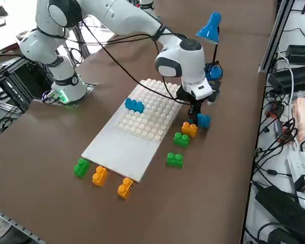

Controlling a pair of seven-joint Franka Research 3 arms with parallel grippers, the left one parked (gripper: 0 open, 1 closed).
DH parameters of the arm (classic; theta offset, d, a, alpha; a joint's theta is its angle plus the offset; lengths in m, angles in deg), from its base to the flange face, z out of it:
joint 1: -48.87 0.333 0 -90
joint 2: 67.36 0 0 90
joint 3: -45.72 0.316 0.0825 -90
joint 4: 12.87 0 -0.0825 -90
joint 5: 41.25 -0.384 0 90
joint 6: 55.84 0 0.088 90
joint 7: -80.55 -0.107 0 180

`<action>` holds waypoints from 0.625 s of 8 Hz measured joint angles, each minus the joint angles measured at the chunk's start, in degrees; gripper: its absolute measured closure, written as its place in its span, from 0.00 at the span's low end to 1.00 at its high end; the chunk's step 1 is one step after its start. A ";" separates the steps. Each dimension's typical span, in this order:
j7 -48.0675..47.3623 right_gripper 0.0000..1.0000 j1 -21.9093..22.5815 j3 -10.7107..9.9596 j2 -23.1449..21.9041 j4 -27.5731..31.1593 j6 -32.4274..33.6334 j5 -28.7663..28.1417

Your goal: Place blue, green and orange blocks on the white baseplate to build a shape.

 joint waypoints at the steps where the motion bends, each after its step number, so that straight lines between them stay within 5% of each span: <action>1: 0.00 0.62 0.05 0.00 -0.02 -0.27 0.09 0.01; 5: 0.70 0.62 1.16 0.18 -3.48 -2.28 5.50 0.42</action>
